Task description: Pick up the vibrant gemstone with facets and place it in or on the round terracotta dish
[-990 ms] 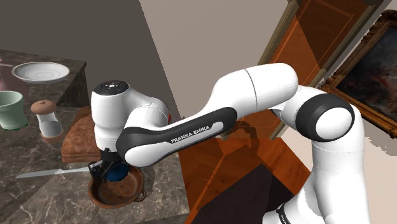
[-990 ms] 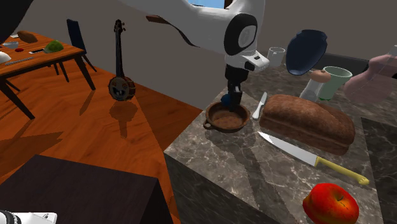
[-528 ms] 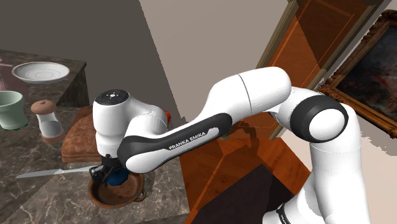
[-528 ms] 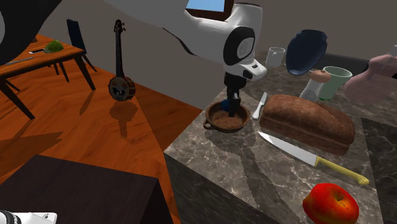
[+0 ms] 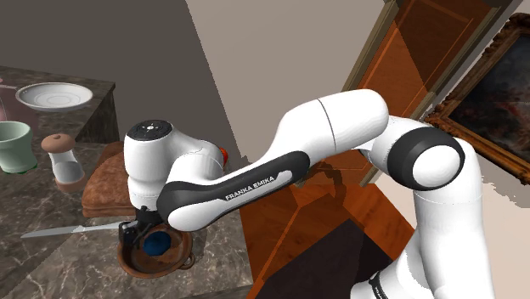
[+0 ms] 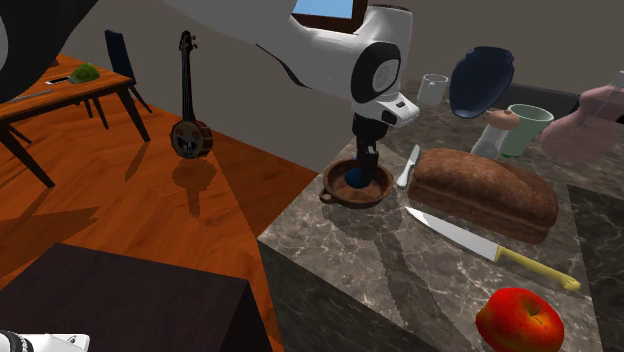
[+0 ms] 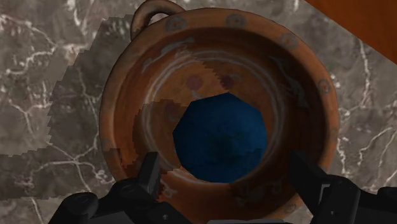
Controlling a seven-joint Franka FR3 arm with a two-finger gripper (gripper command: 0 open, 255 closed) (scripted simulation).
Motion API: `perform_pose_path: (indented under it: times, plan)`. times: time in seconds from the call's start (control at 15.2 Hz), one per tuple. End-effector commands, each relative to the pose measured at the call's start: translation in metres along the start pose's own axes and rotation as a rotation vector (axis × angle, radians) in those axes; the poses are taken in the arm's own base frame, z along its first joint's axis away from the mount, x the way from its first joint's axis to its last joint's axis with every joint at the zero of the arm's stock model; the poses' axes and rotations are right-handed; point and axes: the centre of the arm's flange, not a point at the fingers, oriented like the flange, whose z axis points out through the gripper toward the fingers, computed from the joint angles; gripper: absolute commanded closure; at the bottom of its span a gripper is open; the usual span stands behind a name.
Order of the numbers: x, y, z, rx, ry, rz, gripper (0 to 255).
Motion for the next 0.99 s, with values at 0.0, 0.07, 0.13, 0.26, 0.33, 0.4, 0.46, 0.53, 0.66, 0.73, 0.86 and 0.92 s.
perform_pose_path:
  times: [0.0,0.07,0.13,0.26,0.33,0.4,0.46,0.53,0.66,0.73,0.86,0.92]
  plan:
    - [0.0,0.0,0.0,0.0,0.0,0.0,0]
    - [0.0,0.0,0.0,0.0,0.0,0.0,0]
    - [0.0,0.0,0.0,0.0,0.0,0.0,0]
    - [0.0,0.0,-0.026,0.0,0.0,0.0,0]
    - [0.0,0.0,-0.04,0.0,0.0,0.0,0]
    - [0.0,0.0,-0.05,0.0,0.0,0.0,0]
    - [0.0,0.0,-0.05,0.0,0.0,0.0,0]
    - [0.0,0.0,-0.05,0.0,0.0,0.0,0]
    - [0.0,0.0,-0.05,0.0,0.0,0.0,0]
    - [0.0,0.0,-0.05,0.0,0.0,0.0,0]
    - [0.0,0.0,-0.05,0.0,0.0,0.0,0]
    - [0.0,0.0,-0.05,0.0,0.0,0.0,0]
